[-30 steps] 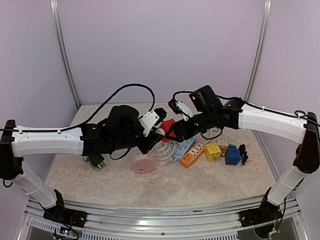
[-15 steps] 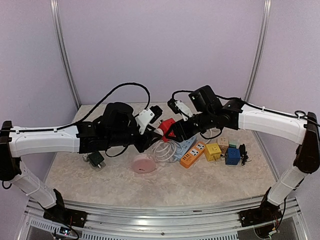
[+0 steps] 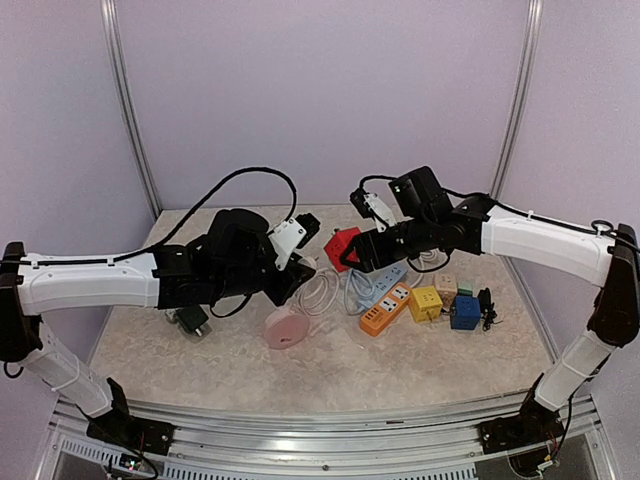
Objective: Pull the plug off the socket
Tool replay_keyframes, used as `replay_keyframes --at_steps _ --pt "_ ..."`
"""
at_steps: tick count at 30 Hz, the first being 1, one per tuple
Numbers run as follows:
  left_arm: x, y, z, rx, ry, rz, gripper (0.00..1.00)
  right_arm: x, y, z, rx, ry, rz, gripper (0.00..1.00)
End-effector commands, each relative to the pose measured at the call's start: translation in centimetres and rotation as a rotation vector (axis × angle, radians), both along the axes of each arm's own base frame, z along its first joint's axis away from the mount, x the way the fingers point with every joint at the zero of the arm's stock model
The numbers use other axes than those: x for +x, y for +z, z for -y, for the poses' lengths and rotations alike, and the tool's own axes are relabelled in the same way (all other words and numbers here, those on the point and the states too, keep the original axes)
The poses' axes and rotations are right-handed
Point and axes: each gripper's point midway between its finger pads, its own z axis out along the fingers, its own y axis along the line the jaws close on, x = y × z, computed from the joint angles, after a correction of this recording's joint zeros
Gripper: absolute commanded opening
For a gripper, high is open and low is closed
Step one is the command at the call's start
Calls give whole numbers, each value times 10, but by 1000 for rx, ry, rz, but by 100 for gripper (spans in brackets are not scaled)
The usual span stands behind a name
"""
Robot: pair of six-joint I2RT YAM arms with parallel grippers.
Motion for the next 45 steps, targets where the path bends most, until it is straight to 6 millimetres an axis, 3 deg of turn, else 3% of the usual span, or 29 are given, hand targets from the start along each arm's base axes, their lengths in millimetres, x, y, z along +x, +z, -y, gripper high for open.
replay_keyframes --at_steps 1,6,10,14,18,25,31,40,42,45 --pt "0 7 -7 -76 -34 -54 0 -6 42 -4 95 55 111 0" --pt "4 16 -13 -135 -35 -83 0 -11 54 3 115 50 152 0" --pt "15 9 -28 -177 26 -156 0 -15 74 8 168 50 216 0" --pt "41 -10 -67 -209 185 -256 0 -21 86 9 211 70 256 0" --pt "71 -32 -124 -259 396 -351 0 -26 97 11 240 79 292 0" --pt "89 -49 -179 -374 545 -438 0 -29 92 14 231 84 289 0" --pt "94 -74 -200 -390 635 -515 5 -29 89 10 233 100 274 0" --pt "97 -97 -213 -407 691 -557 19 -30 90 7 240 111 268 0" --pt "97 -99 -215 -405 699 -559 25 -31 89 7 244 118 267 0" --pt "97 -100 -218 -404 715 -553 42 -33 88 5 249 132 271 0"
